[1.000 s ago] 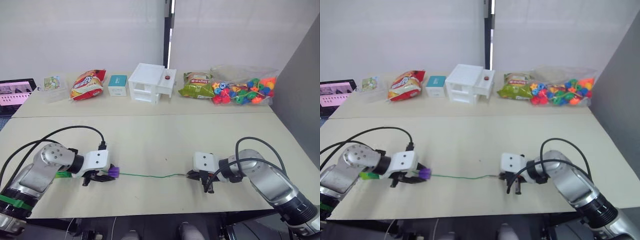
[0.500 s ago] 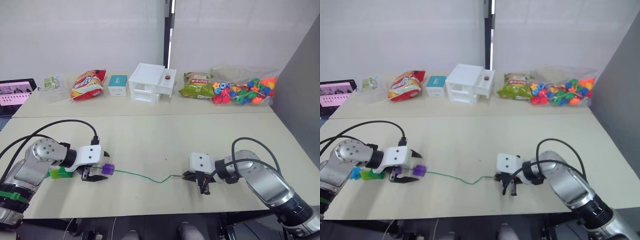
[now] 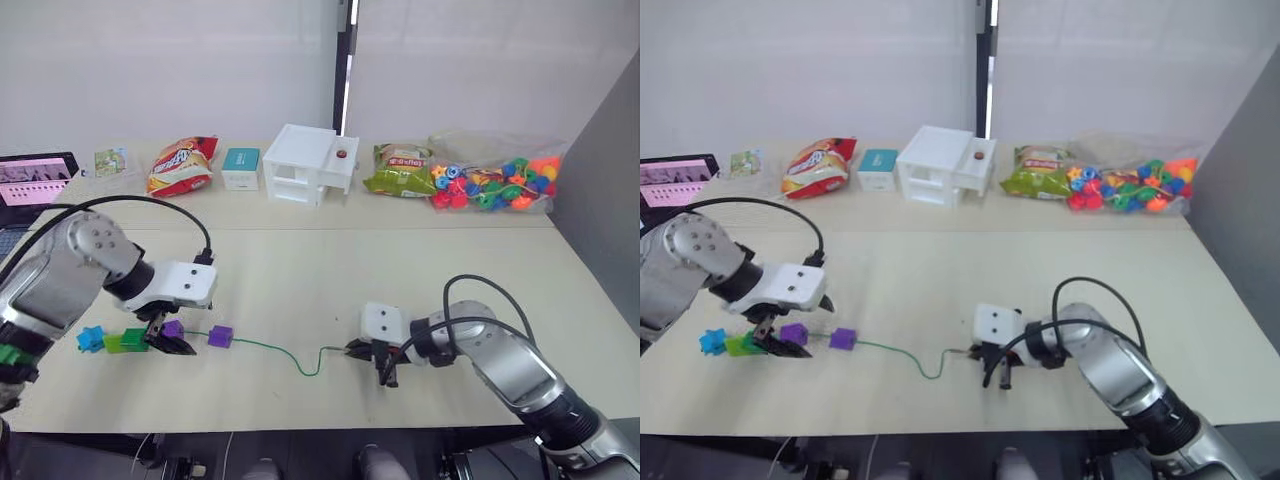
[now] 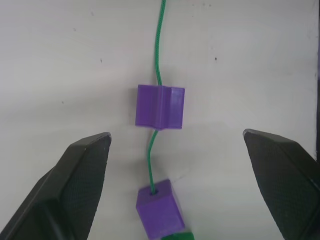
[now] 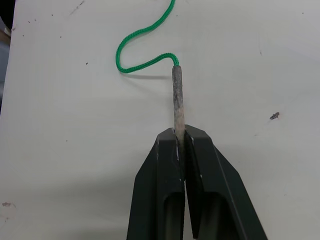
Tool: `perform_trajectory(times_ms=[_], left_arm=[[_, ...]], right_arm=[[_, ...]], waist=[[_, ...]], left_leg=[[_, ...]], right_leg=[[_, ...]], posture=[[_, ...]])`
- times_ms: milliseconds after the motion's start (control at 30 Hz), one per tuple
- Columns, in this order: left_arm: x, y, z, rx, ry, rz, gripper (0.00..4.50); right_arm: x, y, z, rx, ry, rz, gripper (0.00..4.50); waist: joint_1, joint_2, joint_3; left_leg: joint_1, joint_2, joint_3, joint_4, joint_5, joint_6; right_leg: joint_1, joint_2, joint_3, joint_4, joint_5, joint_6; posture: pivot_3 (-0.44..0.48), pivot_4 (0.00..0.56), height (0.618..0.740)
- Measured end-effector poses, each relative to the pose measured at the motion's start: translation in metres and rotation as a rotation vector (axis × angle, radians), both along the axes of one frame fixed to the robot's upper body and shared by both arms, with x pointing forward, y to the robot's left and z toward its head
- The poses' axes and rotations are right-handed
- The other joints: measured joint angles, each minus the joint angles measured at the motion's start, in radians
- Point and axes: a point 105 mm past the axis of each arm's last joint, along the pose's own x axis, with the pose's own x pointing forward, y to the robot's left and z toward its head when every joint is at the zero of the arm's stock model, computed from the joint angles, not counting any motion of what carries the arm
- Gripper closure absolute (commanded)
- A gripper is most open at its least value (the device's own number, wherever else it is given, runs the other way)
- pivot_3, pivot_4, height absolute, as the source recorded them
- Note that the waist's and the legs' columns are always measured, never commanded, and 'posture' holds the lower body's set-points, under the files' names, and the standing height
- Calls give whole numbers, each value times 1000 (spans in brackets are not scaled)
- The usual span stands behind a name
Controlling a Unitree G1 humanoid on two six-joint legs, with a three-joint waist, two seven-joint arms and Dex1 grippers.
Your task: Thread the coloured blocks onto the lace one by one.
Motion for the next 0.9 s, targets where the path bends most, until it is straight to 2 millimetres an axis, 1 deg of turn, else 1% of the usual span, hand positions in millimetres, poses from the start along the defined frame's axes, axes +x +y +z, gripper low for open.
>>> perform_trajectory(times_ms=[67,167,333,700,800,900], left_arm=[[5,2,-8,69,13,4,46],[9,-3,-21,110,48,-15,46],[9,-20,-36,113,89,-73,46],[13,-27,-46,157,64,-118,46],[14,-29,-47,149,53,-117,830],[17,-29,-48,151,33,-108,1870]], right_arm=[[1,0,-1,1,5,-15,4500],[2,0,-2,3,7,-33,4500],[-2,-1,-6,3,20,-56,4500],[-5,1,-3,7,18,-77,4500],[-4,1,-3,9,13,-83,4500],[-5,1,-2,8,13,-85,4500]], waist=[[-2,0,0],[-2,0,0],[1,0,0],[1,0,0],[3,0,0],[2,0,0]], left_leg=[[0,0,0,0,0,0],[0,0,0,0,0,0],[-1,0,-1,1,0,0],[0,0,-1,1,0,0],[1,0,-1,1,0,0],[1,0,-1,1,0,0]], right_leg=[[-1,0,0,0,0,0],[-1,0,0,0,0,0],[-1,0,0,0,0,0],[0,0,0,0,0,0],[2,0,0,0,0,0],[2,0,0,1,0,0]], posture=[[0,150,740],[0,150,740],[0,150,740],[0,150,740],[0,150,740],[0,150,740]])
